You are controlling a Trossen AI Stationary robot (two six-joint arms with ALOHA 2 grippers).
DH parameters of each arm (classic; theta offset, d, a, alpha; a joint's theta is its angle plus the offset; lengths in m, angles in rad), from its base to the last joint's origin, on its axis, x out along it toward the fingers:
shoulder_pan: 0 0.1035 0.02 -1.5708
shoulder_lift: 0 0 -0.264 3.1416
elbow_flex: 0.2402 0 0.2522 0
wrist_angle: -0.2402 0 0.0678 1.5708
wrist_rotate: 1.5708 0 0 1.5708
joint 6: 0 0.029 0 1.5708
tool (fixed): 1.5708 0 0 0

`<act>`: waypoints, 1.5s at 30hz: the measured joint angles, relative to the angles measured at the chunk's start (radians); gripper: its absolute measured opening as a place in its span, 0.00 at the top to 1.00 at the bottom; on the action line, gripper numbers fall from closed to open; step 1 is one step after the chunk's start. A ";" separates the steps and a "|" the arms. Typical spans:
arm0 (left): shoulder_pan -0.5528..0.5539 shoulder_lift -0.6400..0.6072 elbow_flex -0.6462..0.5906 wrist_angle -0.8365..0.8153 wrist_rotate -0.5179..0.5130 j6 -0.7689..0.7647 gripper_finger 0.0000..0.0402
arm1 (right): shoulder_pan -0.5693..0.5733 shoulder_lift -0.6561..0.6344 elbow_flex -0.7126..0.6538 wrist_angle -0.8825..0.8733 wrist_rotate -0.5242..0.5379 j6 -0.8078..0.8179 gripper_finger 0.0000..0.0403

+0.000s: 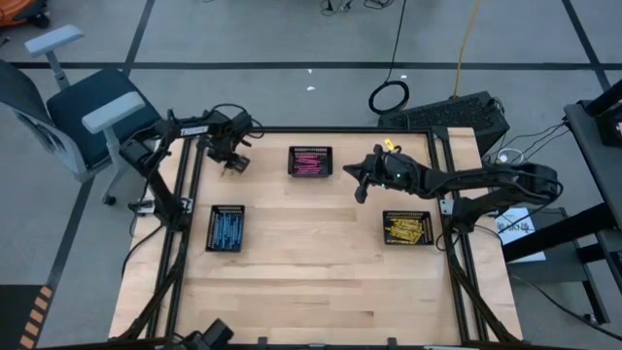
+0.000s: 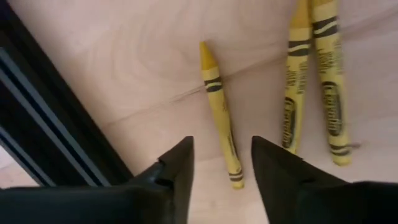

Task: Sort crayons
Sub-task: Put the yellow crayon into the bottom right black bin

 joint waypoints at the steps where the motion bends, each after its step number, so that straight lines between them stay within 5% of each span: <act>1: 0.002 0.010 0.000 0.000 0.000 0.003 0.65 | 0.006 -0.011 0.000 -0.010 0.000 0.000 1.00; 13: 0.006 0.062 -0.016 0.044 -0.007 0.037 0.85 | 0.037 -0.194 0.000 -0.224 0.000 -0.016 1.00; 21: -0.014 0.017 -0.027 0.055 -0.016 0.105 0.98 | 0.070 -0.194 -0.058 -0.311 0.003 0.055 1.00; 28: -0.071 -0.211 -0.024 0.125 0.018 0.126 0.98 | 0.091 -0.188 -0.299 0.109 0.005 0.171 1.00; 32: -0.136 -0.333 -0.023 0.233 0.147 0.179 0.98 | 0.091 -0.171 -0.402 0.379 0.004 0.212 1.00; 38: -0.300 -0.408 -0.073 0.559 0.404 0.287 0.98 | 0.091 -0.155 -0.397 0.441 0.000 0.190 0.97; 45: -0.521 -0.385 -0.169 1.022 0.461 0.311 0.98 | 0.091 -0.113 -0.310 0.443 -0.028 0.141 0.81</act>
